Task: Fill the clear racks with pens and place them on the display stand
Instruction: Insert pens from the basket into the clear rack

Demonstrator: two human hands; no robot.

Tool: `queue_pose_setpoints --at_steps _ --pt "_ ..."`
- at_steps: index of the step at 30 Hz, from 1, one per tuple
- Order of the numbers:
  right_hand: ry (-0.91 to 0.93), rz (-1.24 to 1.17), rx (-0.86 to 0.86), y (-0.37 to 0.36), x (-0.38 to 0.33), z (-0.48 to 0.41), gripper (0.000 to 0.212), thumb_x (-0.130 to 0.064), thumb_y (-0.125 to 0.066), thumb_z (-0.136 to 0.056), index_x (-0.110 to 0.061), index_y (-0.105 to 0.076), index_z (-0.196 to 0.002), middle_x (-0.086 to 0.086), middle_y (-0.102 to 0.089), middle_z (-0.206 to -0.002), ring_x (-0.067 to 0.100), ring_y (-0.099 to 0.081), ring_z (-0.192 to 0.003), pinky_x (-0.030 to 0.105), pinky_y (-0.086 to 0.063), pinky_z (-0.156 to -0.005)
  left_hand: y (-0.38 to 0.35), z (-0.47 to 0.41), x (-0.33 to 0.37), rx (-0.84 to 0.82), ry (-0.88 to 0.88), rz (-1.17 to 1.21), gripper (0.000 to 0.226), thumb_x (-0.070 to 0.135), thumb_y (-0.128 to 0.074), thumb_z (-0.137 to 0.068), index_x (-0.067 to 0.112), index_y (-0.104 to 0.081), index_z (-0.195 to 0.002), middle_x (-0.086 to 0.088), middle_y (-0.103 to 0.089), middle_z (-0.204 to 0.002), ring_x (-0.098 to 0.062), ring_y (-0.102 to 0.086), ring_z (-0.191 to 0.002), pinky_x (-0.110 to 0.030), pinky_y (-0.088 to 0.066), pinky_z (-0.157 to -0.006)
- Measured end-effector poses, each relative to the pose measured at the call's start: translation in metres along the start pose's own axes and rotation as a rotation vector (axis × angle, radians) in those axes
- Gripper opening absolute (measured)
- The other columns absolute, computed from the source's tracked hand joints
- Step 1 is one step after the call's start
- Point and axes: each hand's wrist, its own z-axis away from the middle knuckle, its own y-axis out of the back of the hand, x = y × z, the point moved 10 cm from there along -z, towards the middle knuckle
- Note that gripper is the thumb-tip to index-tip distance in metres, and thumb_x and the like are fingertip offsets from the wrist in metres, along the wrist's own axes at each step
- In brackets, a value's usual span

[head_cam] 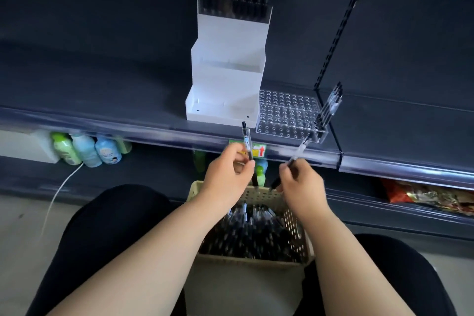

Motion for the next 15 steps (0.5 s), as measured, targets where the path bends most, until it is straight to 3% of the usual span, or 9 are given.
queue_pose_setpoints --at_steps 2,4,7,9,11,15 --pt "0.063 -0.052 0.071 0.021 -0.014 -0.013 0.008 -0.024 -0.055 -0.09 -0.023 -0.048 -0.093 0.0 -0.066 -0.079 0.017 -0.065 -0.07 0.032 -0.051 -0.06 0.004 -0.014 0.014 0.005 -0.027 0.028 0.029 0.027 -0.064 -0.086 0.035 -0.045 -0.106 0.017 -0.063 -0.088 0.006 -0.059 -0.074 -0.003 -0.041 -0.061" --pt "0.119 -0.143 0.117 0.041 -0.03 -0.028 0.03 -0.018 -0.06 -0.087 -0.029 -0.036 -0.102 0.003 -0.066 -0.081 0.021 -0.067 -0.07 0.038 -0.054 -0.061 0.007 -0.033 0.029 0.013 -0.064 0.042 0.027 0.028 -0.065 -0.085 0.032 -0.046 -0.105 0.014 -0.067 -0.089 0.004 -0.062 -0.075 -0.009 -0.044 -0.063" --pt "0.194 -0.176 0.193 0.074 -0.056 -0.053 0.031 -0.017 -0.06 -0.084 -0.03 -0.033 -0.094 0.002 -0.07 -0.076 0.02 -0.069 -0.067 0.042 -0.056 -0.062 0.011 -0.061 0.056 0.047 -0.142 0.058 0.018 0.026 -0.063 -0.086 0.03 -0.047 -0.093 0.012 -0.068 -0.088 0.004 -0.063 -0.073 -0.009 -0.047 -0.059" --pt "0.238 -0.244 0.196 0.089 -0.073 -0.073 0.021 -0.017 -0.052 -0.088 -0.031 -0.037 -0.086 -0.003 -0.071 -0.072 0.017 -0.069 -0.061 0.037 -0.054 -0.054 0.009 -0.081 0.072 0.061 -0.17 0.067 0.013 0.028 -0.061 -0.087 0.03 -0.049 -0.09 0.012 -0.068 -0.089 0.005 -0.064 -0.073 -0.008 -0.046 -0.061" --pt "0.24 -0.284 0.194 0.1 -0.086 -0.096 0.011 -0.024 -0.046 -0.093 -0.028 -0.044 -0.082 -0.005 -0.071 -0.07 0.016 -0.068 -0.057 0.033 -0.05 -0.052 0.004 -0.101 0.086 0.067 -0.202 0.069 0.008 0.029 -0.058 -0.088 0.028 -0.053 -0.094 0.013 -0.068 -0.09 0.001 -0.065 -0.075 -0.016 -0.049 -0.07" --pt "0.289 -0.031 0.348 0.123 -0.098 -0.131 0.014 -0.033 -0.051 -0.089 -0.023 -0.05 -0.079 -0.012 -0.068 -0.064 0.002 -0.061 -0.056 0.015 -0.044 -0.055 -0.01 -0.13 0.105 0.063 -0.291 0.06 0.011 0.024 -0.063 -0.086 0.033 -0.056 -0.086 0.017 -0.066 -0.082 0.005 -0.06 -0.076 -0.007 -0.045 -0.068"
